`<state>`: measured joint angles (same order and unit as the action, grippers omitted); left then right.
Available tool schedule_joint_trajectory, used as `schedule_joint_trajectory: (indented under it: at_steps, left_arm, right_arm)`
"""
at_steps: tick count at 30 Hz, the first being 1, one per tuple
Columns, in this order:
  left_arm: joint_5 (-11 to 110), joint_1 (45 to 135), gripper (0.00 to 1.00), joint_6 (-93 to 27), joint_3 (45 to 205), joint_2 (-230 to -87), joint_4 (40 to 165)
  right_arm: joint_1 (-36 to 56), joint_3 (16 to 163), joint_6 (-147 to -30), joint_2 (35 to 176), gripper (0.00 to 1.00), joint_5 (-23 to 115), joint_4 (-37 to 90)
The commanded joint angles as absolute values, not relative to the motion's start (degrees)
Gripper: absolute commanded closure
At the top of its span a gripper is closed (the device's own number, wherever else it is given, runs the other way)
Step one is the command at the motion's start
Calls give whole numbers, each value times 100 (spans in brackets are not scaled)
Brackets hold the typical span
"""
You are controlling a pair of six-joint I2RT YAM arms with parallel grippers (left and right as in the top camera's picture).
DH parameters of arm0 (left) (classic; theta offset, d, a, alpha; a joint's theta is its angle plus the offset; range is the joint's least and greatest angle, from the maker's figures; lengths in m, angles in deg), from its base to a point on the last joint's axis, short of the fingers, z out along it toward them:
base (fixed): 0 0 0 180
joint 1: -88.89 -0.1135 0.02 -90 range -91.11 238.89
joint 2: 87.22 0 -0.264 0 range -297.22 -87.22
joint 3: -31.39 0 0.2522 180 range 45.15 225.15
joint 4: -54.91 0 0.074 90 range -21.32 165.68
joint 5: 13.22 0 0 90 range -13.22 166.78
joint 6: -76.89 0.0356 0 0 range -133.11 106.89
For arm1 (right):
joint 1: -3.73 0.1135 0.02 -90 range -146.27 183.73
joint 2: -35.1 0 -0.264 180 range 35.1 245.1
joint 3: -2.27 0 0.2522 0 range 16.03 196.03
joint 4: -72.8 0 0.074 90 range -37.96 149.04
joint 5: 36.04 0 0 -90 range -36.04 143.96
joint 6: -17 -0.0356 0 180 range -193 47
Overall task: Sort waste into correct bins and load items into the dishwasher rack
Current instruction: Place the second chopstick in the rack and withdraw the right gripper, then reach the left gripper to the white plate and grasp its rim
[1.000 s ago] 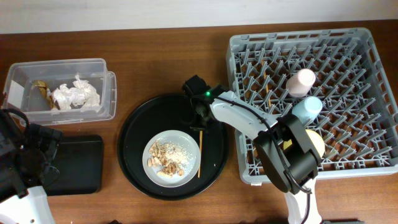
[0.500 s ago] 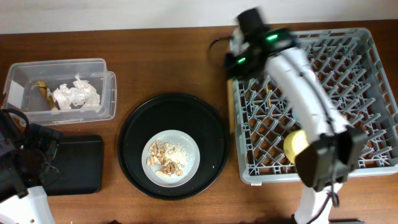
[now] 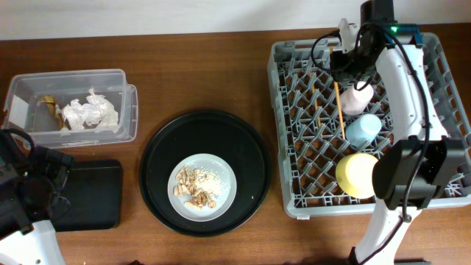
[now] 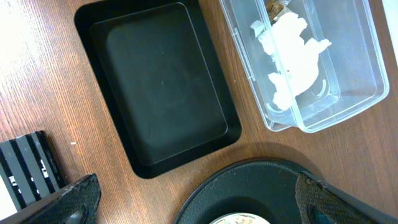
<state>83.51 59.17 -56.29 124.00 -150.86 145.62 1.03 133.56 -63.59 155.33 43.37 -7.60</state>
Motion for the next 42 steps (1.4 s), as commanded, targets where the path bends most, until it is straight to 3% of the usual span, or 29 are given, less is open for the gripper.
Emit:
schedule_joint_trajectory:
  at_steps: [1,5,8,11,15,21,35,39,40,42]
  left_arm:
    - [8434,5900,1,-5681,12411,-15051,14554]
    - [8434,5900,1,-5681,12411,-15051,14554]
    - [8434,5900,1,-5681,12411,-15051,14554]
    - [8434,5900,1,-5681,12411,-15051,14554]
    - [8434,5900,1,-5679,12411,-15051,14554]
    - [8434,5900,1,-5681,12411,-15051,14556]
    - [8431,5900,1,-5681,12411,-15051,14551]
    - [5581,5915,1,-5598,12409,-15057,15058]
    - [4757,6070,1,-4925,12398,-15059,15308]
    - [4373,6715,2,-4119,12393,-15057,15321]
  right_arm:
    - [107,13369,-6562,15539,30,4380,-808]
    - [105,13435,-6647,15432,22,4297,-1197]
    - [79,13933,-6907,15238,1,4302,-1721]
    - [-212,15188,-7600,14960,1,4321,-2506]
    - [-1545,16604,-8254,14733,2,4326,-3662]
    - [-3307,16580,-8251,14682,1,4319,-3828]
    - [-3493,16580,-8251,14685,2,4324,-3828]
    - [-3493,16580,-8251,14687,2,4324,-3828]
    - [-3493,16580,-8251,14687,2,4324,-3828]
    - [-3493,16580,-8251,14687,2,4321,-3826]
